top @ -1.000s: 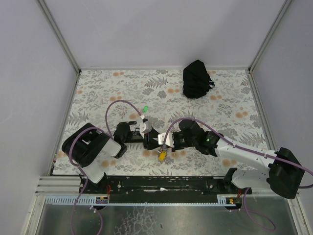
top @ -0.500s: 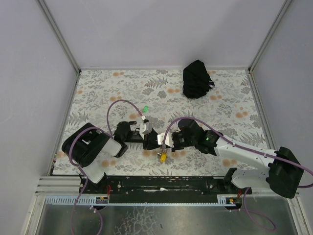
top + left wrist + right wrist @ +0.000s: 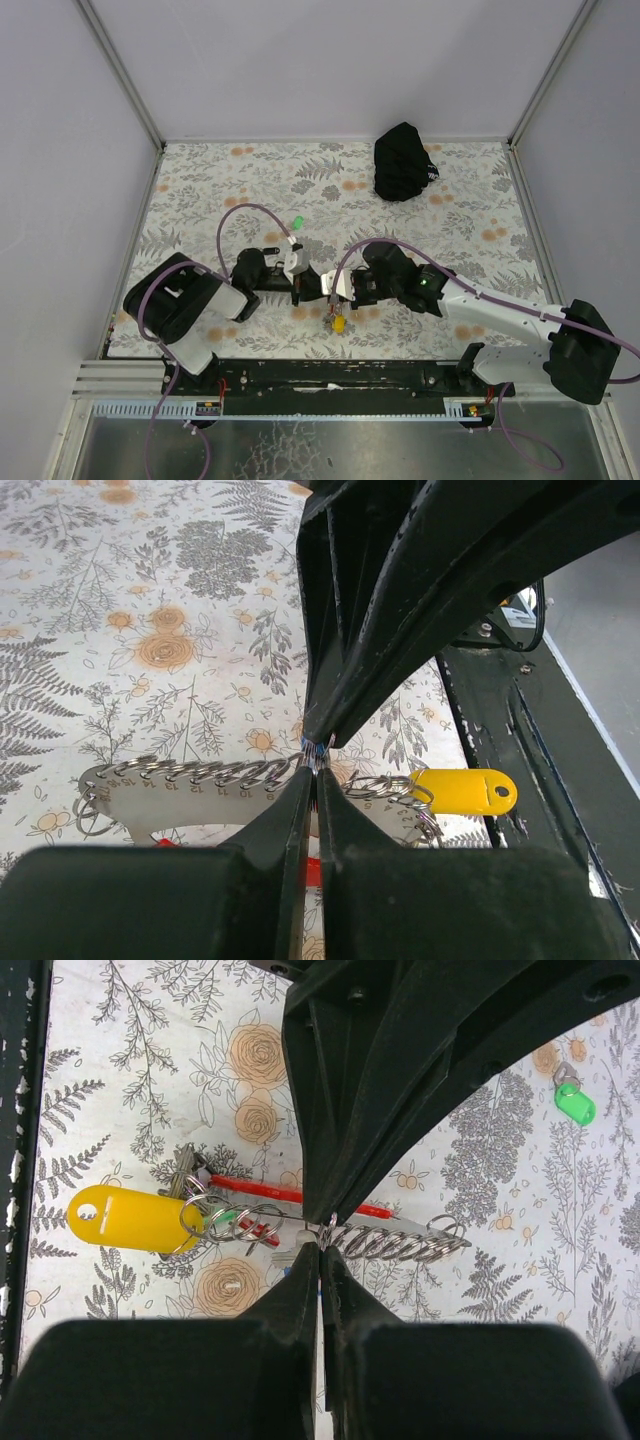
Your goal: Put the keys on the keyring
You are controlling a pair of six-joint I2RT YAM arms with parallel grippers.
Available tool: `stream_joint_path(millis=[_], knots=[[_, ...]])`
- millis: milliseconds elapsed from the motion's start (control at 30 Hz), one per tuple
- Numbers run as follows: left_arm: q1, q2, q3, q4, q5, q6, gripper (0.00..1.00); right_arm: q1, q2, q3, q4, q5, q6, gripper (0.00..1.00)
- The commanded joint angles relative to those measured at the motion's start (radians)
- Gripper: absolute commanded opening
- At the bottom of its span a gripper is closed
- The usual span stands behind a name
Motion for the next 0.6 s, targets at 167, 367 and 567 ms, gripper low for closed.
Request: stream_joint_path(millis=[167,367,567], knots=[[0.003,-0.051,-0.072,0.185,-0.196,-0.122,0.00,0.010,-0.050,-0.024,0.080,0.029,0.048,0.00],[0.003,-0.066,-0.096,0.251,-0.307,-0.212,0.00,0.012,-0.049,-0.070,0.132,0.024,0.086,0.00],[-0.001,-0.115,-0.120,0.252,-0.373,-0.242,0.00,0.014,-0.040,-0.104,0.197,0.017,0.110,0.00]])
